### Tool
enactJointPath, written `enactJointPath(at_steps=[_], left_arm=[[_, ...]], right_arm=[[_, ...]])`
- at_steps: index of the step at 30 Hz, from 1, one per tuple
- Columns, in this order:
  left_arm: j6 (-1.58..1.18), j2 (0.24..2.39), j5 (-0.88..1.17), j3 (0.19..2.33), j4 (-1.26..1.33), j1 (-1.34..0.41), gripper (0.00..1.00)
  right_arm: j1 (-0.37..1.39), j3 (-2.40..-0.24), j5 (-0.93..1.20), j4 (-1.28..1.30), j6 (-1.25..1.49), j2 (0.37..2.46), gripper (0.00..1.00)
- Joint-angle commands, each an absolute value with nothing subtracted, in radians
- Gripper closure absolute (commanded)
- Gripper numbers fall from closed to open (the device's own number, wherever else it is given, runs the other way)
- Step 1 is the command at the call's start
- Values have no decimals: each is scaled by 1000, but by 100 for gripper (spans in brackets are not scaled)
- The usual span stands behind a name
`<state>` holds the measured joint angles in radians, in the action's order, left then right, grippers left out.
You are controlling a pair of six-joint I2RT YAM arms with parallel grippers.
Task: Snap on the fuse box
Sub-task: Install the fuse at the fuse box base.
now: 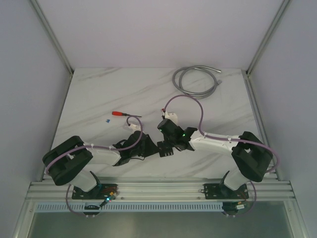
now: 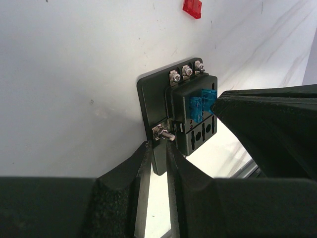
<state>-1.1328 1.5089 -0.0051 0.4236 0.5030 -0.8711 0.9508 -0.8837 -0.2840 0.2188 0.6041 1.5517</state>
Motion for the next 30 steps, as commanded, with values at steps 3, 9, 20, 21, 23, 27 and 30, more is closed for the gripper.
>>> enactJointPath(at_steps=[3,9,20,21,23,27,30], left_arm=[[-1137,1506,-22,436,477,-877,72],[-1135,1506,-23,441,473,-879,72],[-1132,1519,-25,446,467,-879,72],[-1132,1520,-25,447,468,-878,72],[-1134,1519,-28,446,463,-878,73],[-1136,1510,-43,437,460,-879,73],[-1138,1506,-46,434,460,-878,73]], right_arm=[[952,-930,-272,249,576,1602,85],[951,-967,-257,294,568,1649,96],[951,-1011,-208,408,497,1769,100],[951,-1009,-206,413,496,1781,100],[950,-1004,-204,423,491,1804,100],[951,-967,-192,431,484,1827,100],[951,-921,-181,433,491,1831,100]])
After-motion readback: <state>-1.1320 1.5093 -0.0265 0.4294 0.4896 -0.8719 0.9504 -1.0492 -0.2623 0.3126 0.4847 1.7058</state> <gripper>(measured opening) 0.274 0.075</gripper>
